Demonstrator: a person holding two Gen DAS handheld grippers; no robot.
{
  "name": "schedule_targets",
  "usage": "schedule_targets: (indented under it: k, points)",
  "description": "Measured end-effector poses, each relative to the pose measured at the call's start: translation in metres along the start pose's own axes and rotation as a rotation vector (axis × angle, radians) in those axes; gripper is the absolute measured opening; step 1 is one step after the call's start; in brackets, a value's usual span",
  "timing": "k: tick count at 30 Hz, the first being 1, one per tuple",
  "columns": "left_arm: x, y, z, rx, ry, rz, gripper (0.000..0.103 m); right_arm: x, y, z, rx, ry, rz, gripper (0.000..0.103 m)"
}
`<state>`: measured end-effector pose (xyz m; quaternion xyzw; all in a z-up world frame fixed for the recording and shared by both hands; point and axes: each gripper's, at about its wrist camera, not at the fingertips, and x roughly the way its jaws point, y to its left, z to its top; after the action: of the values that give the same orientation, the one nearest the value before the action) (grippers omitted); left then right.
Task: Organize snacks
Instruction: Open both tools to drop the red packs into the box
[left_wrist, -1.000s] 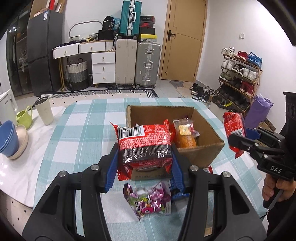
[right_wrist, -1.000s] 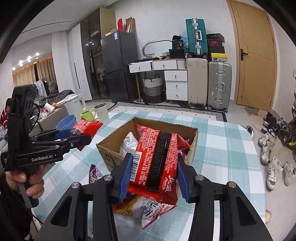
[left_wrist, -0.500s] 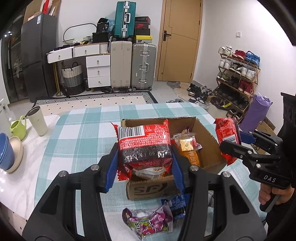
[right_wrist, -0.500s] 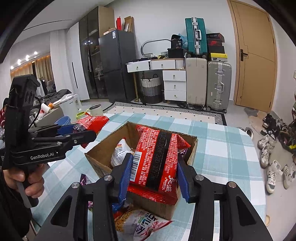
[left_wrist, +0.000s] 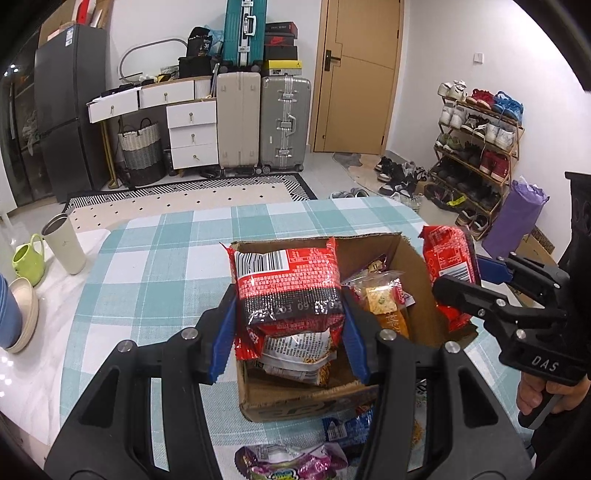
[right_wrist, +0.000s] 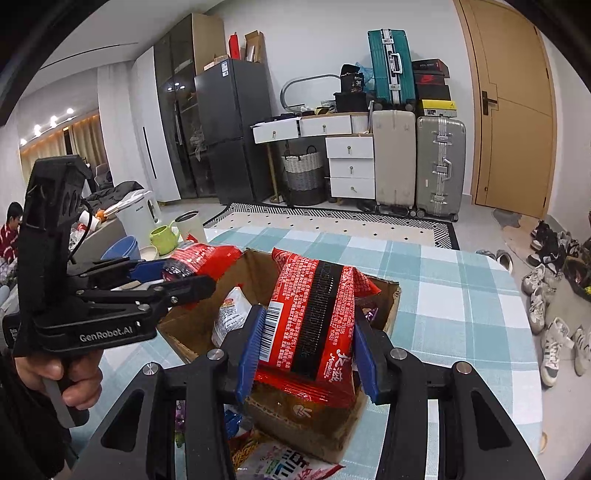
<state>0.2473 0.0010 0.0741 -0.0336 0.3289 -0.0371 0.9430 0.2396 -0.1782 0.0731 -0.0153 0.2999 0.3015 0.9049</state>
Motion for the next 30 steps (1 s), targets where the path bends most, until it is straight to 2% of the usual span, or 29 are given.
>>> schedule_targets:
  k: [17,28,30]
  points:
    - [0.047,-0.006,-0.006,0.032,0.054,0.014,0.048,0.042,-0.01,0.0,-0.001,0.082,0.031,0.046]
    - [0.062,-0.01,-0.016,0.05,0.087,0.02,0.049,0.047,-0.015,-0.007,0.008,0.122,0.024,0.046]
    - [0.063,-0.01,-0.018,0.047,0.088,0.021,0.049,0.043,-0.015,-0.008,0.014,0.113,0.035,0.048]
